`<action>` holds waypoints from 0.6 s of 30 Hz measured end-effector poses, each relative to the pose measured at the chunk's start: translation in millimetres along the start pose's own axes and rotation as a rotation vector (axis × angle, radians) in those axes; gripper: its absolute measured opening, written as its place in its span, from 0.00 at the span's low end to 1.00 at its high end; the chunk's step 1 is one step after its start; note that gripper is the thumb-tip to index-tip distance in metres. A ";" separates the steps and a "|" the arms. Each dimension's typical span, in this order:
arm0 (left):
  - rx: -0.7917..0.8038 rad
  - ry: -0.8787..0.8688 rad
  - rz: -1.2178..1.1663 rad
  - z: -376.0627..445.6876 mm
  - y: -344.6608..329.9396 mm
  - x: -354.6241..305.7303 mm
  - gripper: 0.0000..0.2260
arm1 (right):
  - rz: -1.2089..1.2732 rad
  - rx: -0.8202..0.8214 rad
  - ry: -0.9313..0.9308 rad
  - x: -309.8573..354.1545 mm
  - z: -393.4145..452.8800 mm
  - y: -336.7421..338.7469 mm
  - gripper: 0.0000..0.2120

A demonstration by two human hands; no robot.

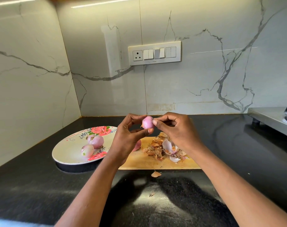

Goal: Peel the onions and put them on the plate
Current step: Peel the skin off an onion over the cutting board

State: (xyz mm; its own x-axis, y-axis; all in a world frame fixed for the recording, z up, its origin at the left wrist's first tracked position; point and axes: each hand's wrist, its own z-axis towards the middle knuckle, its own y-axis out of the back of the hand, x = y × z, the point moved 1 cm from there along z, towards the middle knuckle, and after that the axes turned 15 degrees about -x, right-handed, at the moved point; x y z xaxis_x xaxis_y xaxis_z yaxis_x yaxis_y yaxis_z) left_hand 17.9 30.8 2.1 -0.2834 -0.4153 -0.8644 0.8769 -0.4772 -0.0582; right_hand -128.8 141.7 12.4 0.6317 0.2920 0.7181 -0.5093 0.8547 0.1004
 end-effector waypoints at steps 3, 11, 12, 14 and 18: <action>0.009 0.001 -0.014 -0.5 -0.4 -1.2 0.18 | 0.015 -0.021 -0.008 -1.4 0.3 0.9 0.03; 0.032 0.064 -0.057 2.0 0.7 2.7 0.20 | 0.035 -0.060 -0.073 -3.8 1.2 -2.5 0.00; 0.033 0.081 -0.068 3.0 1.3 3.3 0.21 | 0.065 -0.049 -0.115 -3.6 1.4 -2.5 0.01; 0.034 0.106 -0.090 3.7 2.7 3.5 0.22 | 0.147 -0.018 -0.196 -2.9 2.2 -3.1 0.02; 0.031 0.130 -0.117 1.7 1.5 0.2 0.22 | 0.324 0.008 -0.294 -0.5 4.4 -4.0 0.06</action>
State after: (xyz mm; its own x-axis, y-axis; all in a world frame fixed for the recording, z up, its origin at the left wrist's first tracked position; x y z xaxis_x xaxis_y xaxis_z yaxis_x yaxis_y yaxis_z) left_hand 18.5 28.7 2.7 -0.3287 -0.2532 -0.9099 0.8280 -0.5407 -0.1486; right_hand -129.7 136.3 14.6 0.2456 0.4094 0.8787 -0.6590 0.7353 -0.1584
